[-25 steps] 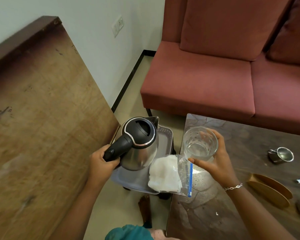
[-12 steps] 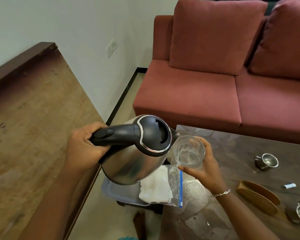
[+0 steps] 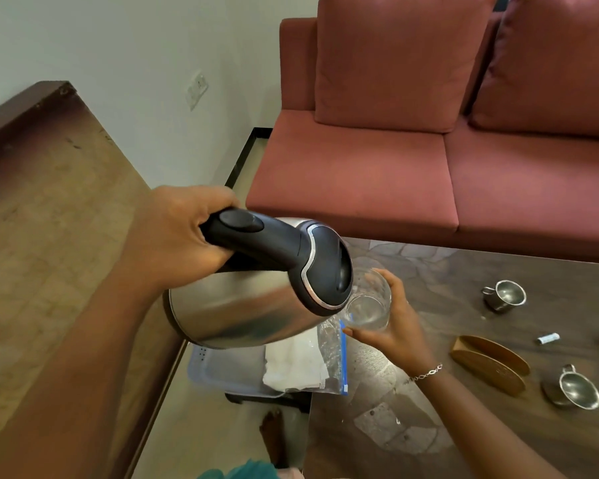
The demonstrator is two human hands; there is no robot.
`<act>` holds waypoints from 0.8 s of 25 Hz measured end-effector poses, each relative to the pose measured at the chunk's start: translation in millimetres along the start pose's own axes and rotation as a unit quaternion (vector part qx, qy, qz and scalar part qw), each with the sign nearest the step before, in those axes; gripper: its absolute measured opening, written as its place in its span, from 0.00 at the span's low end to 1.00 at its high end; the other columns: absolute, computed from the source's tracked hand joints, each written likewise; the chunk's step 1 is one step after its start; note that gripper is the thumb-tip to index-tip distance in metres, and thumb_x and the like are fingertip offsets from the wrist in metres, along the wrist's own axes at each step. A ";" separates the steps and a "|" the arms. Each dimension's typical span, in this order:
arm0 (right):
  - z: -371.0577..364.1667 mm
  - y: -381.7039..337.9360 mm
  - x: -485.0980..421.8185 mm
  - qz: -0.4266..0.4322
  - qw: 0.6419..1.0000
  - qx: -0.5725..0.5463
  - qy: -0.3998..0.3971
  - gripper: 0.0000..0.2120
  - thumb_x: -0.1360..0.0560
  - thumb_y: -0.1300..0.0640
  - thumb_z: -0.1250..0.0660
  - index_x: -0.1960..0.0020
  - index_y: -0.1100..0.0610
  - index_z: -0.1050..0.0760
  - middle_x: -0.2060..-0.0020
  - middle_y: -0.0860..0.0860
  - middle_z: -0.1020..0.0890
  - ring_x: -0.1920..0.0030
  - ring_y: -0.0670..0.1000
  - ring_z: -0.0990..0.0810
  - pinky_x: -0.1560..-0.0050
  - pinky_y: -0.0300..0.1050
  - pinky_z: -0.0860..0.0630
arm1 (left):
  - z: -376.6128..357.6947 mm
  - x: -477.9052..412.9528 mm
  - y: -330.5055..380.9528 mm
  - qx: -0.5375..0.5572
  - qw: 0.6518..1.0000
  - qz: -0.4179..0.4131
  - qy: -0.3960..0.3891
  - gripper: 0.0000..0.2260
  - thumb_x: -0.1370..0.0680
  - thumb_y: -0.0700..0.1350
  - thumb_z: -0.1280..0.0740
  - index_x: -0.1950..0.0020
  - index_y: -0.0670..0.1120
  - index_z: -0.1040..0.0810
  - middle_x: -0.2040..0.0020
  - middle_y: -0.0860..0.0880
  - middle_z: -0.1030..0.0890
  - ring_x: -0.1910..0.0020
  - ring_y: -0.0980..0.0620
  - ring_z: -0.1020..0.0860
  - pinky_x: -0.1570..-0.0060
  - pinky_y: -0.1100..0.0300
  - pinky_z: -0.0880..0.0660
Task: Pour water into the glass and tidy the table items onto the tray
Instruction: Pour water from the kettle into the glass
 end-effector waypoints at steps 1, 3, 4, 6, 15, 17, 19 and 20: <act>0.8 2.0 2.0 -0.001 1.000 0.000 0.001 0.43 0.42 0.51 0.20 0.40 0.33 0.45 0.41 0.30 0.36 0.41 0.43 0.29 0.46 0.22 0.36 | -0.5 -3.9 4.9 -0.013 1.000 -0.014 -0.010 0.05 0.36 0.37 0.34 0.63 0.38 0.20 0.72 0.43 0.22 0.73 0.44 0.25 0.73 0.51 0.28; 1.5 4.3 5.3 -0.003 1.000 0.004 0.000 0.43 0.42 0.51 0.20 0.39 0.34 0.45 0.42 0.30 0.36 0.42 0.43 0.29 0.47 0.22 0.35 | -0.9 -9.9 11.8 -0.030 0.999 -0.032 -0.020 0.06 0.37 0.37 0.34 0.64 0.38 0.20 0.73 0.43 0.23 0.74 0.42 0.26 0.75 0.49 0.27; 1.9 5.5 6.9 -0.006 1.000 0.006 0.000 0.43 0.42 0.51 0.20 0.39 0.34 0.45 0.42 0.30 0.35 0.42 0.42 0.29 0.47 0.20 0.35 | -1.7 -12.2 14.4 -0.034 0.999 -0.035 -0.022 0.06 0.37 0.37 0.35 0.64 0.38 0.20 0.73 0.43 0.23 0.75 0.42 0.27 0.75 0.49 0.27; 3.5 7.3 9.4 -0.011 1.000 0.010 0.002 0.43 0.42 0.51 0.20 0.39 0.35 0.45 0.42 0.31 0.35 0.44 0.40 0.29 0.48 0.17 0.37 | -3.8 -16.6 19.2 -0.040 0.998 -0.038 -0.029 0.07 0.38 0.37 0.35 0.63 0.38 0.20 0.73 0.42 0.23 0.74 0.40 0.27 0.74 0.47 0.27; 13.9 16.3 20.1 -0.043 0.999 0.012 0.001 0.43 0.40 0.52 0.21 0.37 0.41 0.46 0.40 0.43 0.31 0.41 0.44 0.30 0.47 0.22 0.36 | -5.4 -37.8 42.6 -0.085 0.986 -0.126 -0.065 0.12 0.36 0.44 0.42 0.65 0.38 0.22 0.74 0.43 0.24 0.76 0.40 0.28 0.76 0.50 0.28; 15.7 16.9 22.4 -0.047 0.999 0.013 -0.001 0.43 0.40 0.52 0.21 0.35 0.46 0.44 0.39 0.45 0.31 0.40 0.45 0.30 0.44 0.27 0.35 | -4.2 -40.8 45.1 -0.091 0.983 -0.144 -0.071 0.15 0.36 0.46 0.44 0.65 0.38 0.22 0.75 0.43 0.25 0.77 0.41 0.29 0.76 0.52 0.29; 16.7 17.3 24.0 -0.052 0.999 0.015 -0.005 0.43 0.39 0.53 0.21 0.33 0.50 0.43 0.38 0.49 0.30 0.39 0.47 0.29 0.43 0.31 0.34 | -3.6 -42.5 47.0 -0.108 0.979 -0.157 -0.075 0.14 0.36 0.46 0.44 0.66 0.39 0.23 0.75 0.43 0.25 0.77 0.41 0.29 0.77 0.53 0.30; 17.0 17.3 24.9 -0.056 0.998 0.016 -0.006 0.43 0.39 0.53 0.21 0.32 0.52 0.43 0.37 0.50 0.30 0.39 0.47 0.29 0.43 0.31 0.34 | -3.5 -43.5 48.0 -0.119 0.977 -0.162 -0.076 0.14 0.36 0.46 0.44 0.66 0.39 0.23 0.75 0.43 0.25 0.78 0.41 0.29 0.77 0.54 0.30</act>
Point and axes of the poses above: each hand's wrist, its own x-axis away from the middle knuckle, its own z-axis out of the back of the hand, y = z × x, the point moved 5 cm from there along -x, towards the middle knuckle
